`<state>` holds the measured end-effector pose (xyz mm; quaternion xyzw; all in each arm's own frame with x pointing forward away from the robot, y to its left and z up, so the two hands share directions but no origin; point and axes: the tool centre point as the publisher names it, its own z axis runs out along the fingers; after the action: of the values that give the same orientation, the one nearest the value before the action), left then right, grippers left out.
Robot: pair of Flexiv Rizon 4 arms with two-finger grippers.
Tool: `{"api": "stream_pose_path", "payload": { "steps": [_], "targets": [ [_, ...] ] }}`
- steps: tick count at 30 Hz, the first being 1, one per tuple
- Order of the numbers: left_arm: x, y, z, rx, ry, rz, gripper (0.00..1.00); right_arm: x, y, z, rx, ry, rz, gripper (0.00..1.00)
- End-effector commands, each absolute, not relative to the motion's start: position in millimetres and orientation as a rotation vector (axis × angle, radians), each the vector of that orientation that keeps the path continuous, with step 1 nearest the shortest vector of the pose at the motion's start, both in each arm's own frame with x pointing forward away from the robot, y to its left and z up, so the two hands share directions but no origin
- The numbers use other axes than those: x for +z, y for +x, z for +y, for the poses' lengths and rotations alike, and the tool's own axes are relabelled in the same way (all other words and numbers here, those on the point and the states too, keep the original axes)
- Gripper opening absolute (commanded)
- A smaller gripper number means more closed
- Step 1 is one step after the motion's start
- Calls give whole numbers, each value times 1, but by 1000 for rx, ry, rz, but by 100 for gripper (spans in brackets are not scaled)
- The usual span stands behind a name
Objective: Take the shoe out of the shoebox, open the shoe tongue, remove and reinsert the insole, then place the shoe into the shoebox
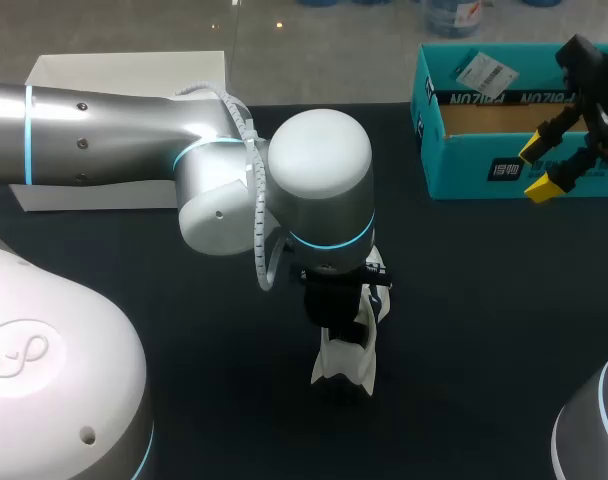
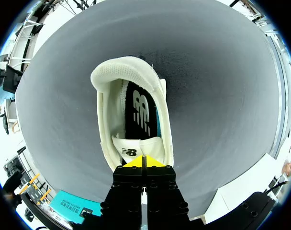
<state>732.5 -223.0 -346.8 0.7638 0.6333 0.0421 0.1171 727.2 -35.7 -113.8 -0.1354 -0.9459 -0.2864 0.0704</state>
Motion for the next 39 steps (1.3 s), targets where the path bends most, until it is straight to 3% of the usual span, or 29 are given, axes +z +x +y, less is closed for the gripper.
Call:
{"api": "stream_pose_path", "payload": {
  "steps": [1,23,24,25,39],
  "targets": [
    [-331,731,-217,67,2189,1927,0,-114,729,-35,-856,-406,-2845,100],
    [-313,703,-162,-68,1744,2521,0,-114,729,-35,-856,-406,-2845,100],
    [-311,699,-162,-81,1720,2518,66,-114,729,-35,-856,-406,-2845,100],
    [-311,699,-162,-81,1720,2518,100,-114,729,-35,-856,-406,-2845,100],
    [-311,699,-162,-81,1720,2518,100,-114,729,-35,-856,-406,-2845,100]
  ]
}}
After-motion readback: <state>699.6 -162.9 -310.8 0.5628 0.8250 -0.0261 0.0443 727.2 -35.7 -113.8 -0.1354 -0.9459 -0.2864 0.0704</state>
